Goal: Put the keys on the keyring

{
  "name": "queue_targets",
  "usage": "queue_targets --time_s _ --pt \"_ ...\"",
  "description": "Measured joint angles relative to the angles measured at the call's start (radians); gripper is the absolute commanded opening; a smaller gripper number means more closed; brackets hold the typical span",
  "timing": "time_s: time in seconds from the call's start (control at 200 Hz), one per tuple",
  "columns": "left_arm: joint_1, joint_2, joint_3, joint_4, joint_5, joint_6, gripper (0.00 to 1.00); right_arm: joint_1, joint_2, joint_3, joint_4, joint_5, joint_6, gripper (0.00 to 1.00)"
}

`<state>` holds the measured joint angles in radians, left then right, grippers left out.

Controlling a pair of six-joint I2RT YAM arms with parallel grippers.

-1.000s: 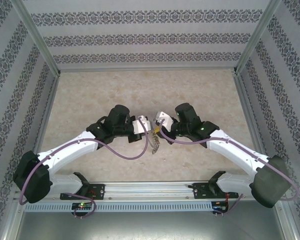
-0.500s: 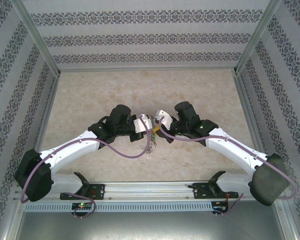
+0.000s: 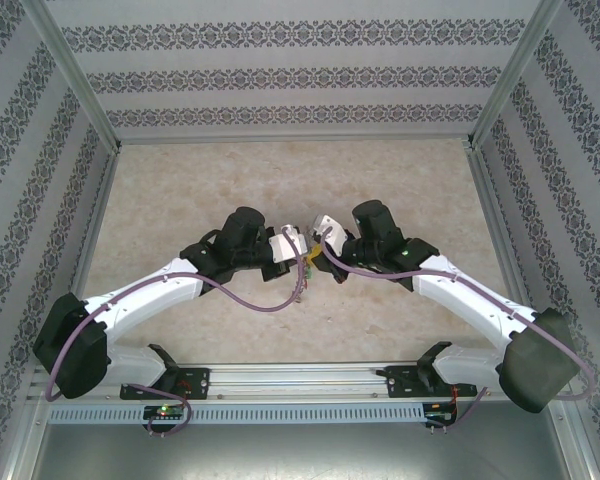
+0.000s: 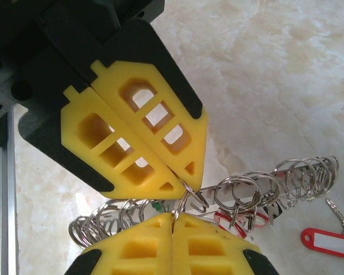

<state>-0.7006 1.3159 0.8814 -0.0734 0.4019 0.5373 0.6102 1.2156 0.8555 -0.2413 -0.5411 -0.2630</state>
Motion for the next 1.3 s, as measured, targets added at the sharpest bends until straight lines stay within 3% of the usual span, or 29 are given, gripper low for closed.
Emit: queue_targets --time_s 0.894,1.299 --pt "-0.001 -0.027 -0.007 0.038 -0.015 -0.023 0.0 -0.065 0.003 0.0 0.028 -0.104 0.037 0.0" --pt "-0.001 -0.06 -0.038 0.068 -0.013 -0.023 0.0 -0.088 0.034 0.0 0.029 -0.117 0.125 0.0"
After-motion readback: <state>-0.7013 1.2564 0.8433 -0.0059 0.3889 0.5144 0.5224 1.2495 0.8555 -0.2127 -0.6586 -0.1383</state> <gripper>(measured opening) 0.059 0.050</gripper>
